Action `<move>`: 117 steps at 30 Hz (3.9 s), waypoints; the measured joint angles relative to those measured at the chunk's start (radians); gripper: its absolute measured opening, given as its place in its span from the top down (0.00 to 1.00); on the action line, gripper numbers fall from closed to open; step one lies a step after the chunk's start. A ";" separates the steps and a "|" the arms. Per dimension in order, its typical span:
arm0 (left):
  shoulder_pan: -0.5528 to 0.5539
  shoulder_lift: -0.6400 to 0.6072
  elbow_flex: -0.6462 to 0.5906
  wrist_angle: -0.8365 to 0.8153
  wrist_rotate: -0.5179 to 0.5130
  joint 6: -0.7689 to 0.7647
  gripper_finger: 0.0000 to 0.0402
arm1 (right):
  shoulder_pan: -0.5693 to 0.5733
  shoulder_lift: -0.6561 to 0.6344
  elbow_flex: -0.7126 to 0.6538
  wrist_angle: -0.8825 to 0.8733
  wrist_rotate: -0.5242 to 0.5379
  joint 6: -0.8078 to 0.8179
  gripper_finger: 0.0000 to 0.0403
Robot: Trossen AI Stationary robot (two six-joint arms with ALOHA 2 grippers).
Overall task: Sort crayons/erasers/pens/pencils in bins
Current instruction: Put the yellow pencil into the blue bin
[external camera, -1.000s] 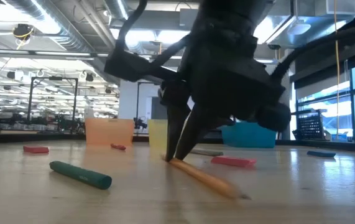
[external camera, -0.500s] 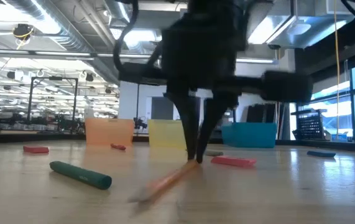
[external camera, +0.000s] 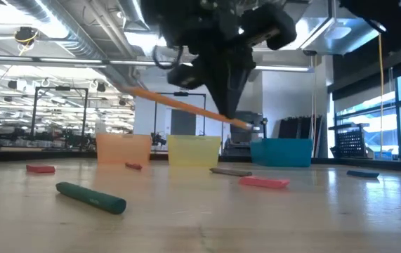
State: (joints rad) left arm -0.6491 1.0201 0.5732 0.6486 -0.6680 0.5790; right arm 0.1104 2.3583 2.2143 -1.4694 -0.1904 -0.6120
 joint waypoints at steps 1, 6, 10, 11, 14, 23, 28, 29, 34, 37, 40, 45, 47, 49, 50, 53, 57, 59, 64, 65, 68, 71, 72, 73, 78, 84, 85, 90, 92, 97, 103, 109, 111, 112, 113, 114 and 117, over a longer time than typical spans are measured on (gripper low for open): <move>-0.005 -0.008 0.000 -0.011 -0.022 0.010 0.62 | -0.023 -0.014 -0.006 0.002 -0.018 0.008 0.95; -0.018 -0.044 0.000 -0.054 -0.127 0.037 0.62 | -0.130 -0.098 -0.031 0.015 -0.043 0.008 0.97; -0.009 -0.071 0.000 -0.088 -0.177 0.076 0.62 | -0.229 -0.166 -0.032 0.035 -0.035 0.010 0.99; -0.004 -0.075 0.000 -0.096 -0.188 0.084 0.62 | -0.254 -0.180 -0.032 0.041 -0.026 0.016 0.99; 0.020 -0.088 0.000 -0.110 -0.195 0.083 0.62 | -0.334 -0.219 -0.032 0.041 0.013 0.048 0.99; 0.123 -0.088 0.000 -0.258 -0.195 -0.022 0.62 | -0.590 -0.297 -0.032 -0.028 0.112 0.230 0.99; 0.197 -0.088 0.000 -0.326 -0.178 -0.110 0.62 | -0.731 -0.322 -0.033 -0.106 0.228 0.409 0.99; 0.213 -0.088 0.000 -0.338 -0.169 -0.125 0.62 | -0.755 -0.329 -0.036 -0.102 0.241 0.450 0.99; 0.265 -0.088 0.000 -0.378 -0.124 -0.176 0.62 | -0.819 -0.400 -0.113 -0.096 0.230 0.524 0.99; 0.282 -0.088 0.000 -0.392 -0.123 -0.185 0.62 | -0.814 -0.441 -0.177 -0.065 0.222 0.509 0.98; 0.297 -0.088 0.000 -0.395 -0.123 -0.189 0.62 | -0.808 -0.485 -0.237 -0.021 0.222 0.509 0.97; 0.318 -0.087 0.000 -0.403 -0.071 -0.214 0.62 | -0.806 -0.525 -0.294 0.011 0.223 0.535 0.97; 0.323 -0.086 0.000 -0.404 -0.046 -0.215 0.62 | -0.814 -0.539 -0.309 0.015 0.222 0.552 0.97; 0.330 -0.084 0.000 -0.406 -0.041 -0.226 0.62 | -0.820 -0.542 -0.321 0.015 0.220 0.556 0.97; 0.334 -0.084 0.000 -0.405 -0.041 -0.231 0.62 | -0.821 -0.542 -0.328 0.015 0.212 0.553 0.96; 0.342 -0.084 0.000 -0.406 -0.043 -0.237 0.62 | -0.819 -0.545 -0.367 0.047 0.139 0.504 0.93; 0.343 -0.084 0.000 -0.417 -0.043 -0.239 0.62 | -0.782 -0.543 -0.481 0.142 0.013 0.417 0.84; 0.343 -0.084 0.000 -0.419 -0.043 -0.240 0.62 | -0.760 -0.543 -0.542 0.210 -0.020 0.369 0.78; 0.343 -0.084 0.000 -0.424 -0.043 -0.240 0.62 | -0.709 -0.543 -0.664 0.405 -0.017 0.286 0.64; 0.343 -0.084 0.000 -0.424 -0.043 -0.240 0.62 | -0.703 -0.543 -0.680 0.439 -0.003 0.279 0.61; 0.343 -0.084 0.000 -0.424 -0.043 -0.239 0.62 | -0.692 -0.542 -0.715 0.513 0.051 0.271 0.56; 0.343 -0.084 0.000 -0.424 -0.043 -0.239 0.62 | -0.692 -0.542 -0.736 0.538 0.066 0.266 0.54; 0.343 -0.084 0.000 -0.424 -0.043 -0.239 0.62 | -0.692 -0.542 -0.745 0.547 0.066 0.267 0.54; 0.343 -0.084 0.000 -0.424 -0.043 -0.239 0.62 | -0.692 -0.542 -0.755 0.553 0.066 0.266 0.54; 0.343 -0.084 0.000 -0.424 -0.044 -0.237 0.62 | -0.691 -0.542 -0.810 0.642 0.066 0.263 0.57; 0.343 -0.084 0.000 -0.424 -0.044 -0.237 0.62 | -0.692 -0.542 -0.848 0.704 0.066 0.265 0.65; 0.343 -0.084 0.000 -0.424 -0.044 -0.237 0.62 | -0.694 -0.542 -0.848 0.703 0.067 0.265 0.68; 0.343 -0.084 0.000 -0.424 -0.044 -0.237 0.62 | -0.702 -0.542 -0.848 0.701 0.078 0.269 0.84; 0.343 -0.084 0.000 -0.424 -0.044 -0.237 0.62 | -0.708 -0.542 -0.848 0.700 0.089 0.275 0.90; 0.343 -0.084 0.000 -0.424 -0.044 -0.237 0.62 | -0.731 -0.542 -0.817 0.689 0.105 0.321 0.95; 0.343 -0.084 0.000 -0.424 -0.044 -0.238 0.62 | -0.793 -0.542 -0.694 0.593 0.259 0.519 0.92; 0.343 -0.084 0.000 -0.424 -0.044 -0.238 0.62 | -0.898 -0.542 -0.657 0.507 0.270 0.654 0.94; 0.343 -0.084 0.000 -0.424 -0.044 -0.238 0.62 | -0.922 -0.537 -0.672 0.510 0.245 0.669 0.94; 0.343 -0.084 0.000 -0.424 -0.044 -0.238 0.62 | -0.932 -0.533 -0.683 0.512 0.229 0.681 0.93; 0.343 -0.084 0.000 -0.424 -0.044 -0.238 0.62 | -0.937 -0.526 -0.694 0.514 0.217 0.683 0.93; 0.343 -0.084 0.000 -0.424 -0.044 -0.238 0.62 | -0.941 -0.519 -0.703 0.516 0.210 0.684 0.92; 0.343 -0.084 0.000 -0.424 -0.044 -0.239 0.62 | -0.942 -0.500 -0.715 0.521 0.191 0.683 0.92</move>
State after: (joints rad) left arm -0.3058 0.9363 0.5732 0.2251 -0.7116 0.3405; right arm -0.8314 1.8582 1.4994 -0.9480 0.0006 0.0713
